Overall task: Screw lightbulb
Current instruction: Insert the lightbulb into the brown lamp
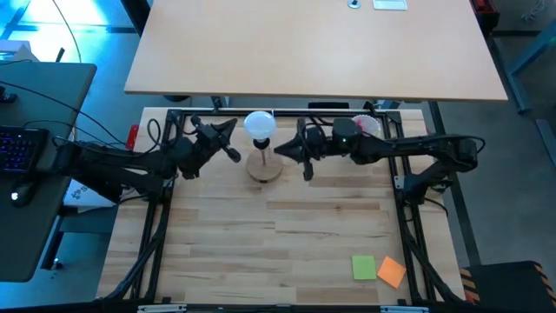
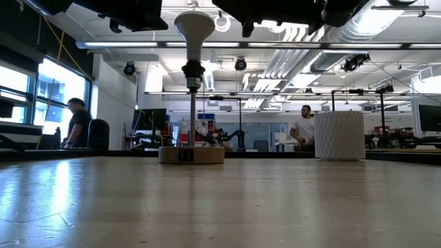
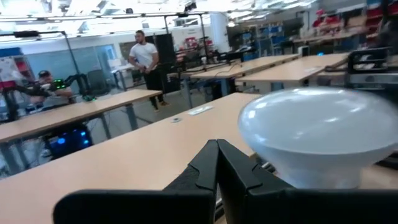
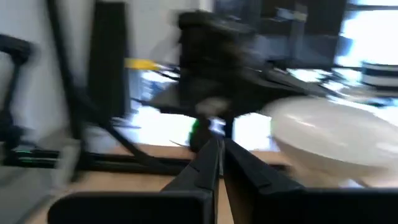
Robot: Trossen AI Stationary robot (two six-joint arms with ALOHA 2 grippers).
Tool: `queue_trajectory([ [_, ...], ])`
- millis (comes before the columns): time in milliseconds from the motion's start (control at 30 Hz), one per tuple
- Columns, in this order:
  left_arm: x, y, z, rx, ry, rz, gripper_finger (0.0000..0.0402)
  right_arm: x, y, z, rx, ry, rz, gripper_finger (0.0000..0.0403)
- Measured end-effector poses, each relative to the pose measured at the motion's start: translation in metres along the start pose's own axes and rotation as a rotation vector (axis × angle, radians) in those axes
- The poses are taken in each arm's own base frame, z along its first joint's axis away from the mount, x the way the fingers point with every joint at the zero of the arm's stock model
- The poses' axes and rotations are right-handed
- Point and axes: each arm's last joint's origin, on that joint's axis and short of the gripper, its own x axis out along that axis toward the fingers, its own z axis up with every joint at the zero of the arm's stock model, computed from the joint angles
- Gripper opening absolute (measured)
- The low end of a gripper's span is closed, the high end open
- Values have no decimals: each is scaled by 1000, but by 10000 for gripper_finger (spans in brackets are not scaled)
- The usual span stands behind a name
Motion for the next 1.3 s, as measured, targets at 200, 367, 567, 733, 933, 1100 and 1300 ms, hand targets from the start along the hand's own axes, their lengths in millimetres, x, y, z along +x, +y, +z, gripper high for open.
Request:
queue_trajectory([
  [200, -7, -8, 5, 2, -56, -186, 0, -18, -26, 9, -62, 48, -378, 16],
  [367, -2, -8, 1, -7, -43, -186, 0, -11, -47, 6, -5, 24, -285, 16],
  [567, 9, -1, -6, -11, 1, -117, 0, 8, -25, 6, -26, 29, -65, 16],
  [733, 13, 5, -10, -10, 34, -80, 0, 14, -1, 6, -105, 46, 11, 16],
  [933, 4, 2, -3, -23, 8, -114, 0, 4, -9, 9, -147, 146, -234, 16],
  [1100, -5, -3, 3, -45, -24, -155, 0, -6, -32, 11, -98, 144, -410, 16],
  [1300, -1, -6, -2, -28, -7, -148, 0, -7, -36, 14, -30, 79, -167, 16],
])
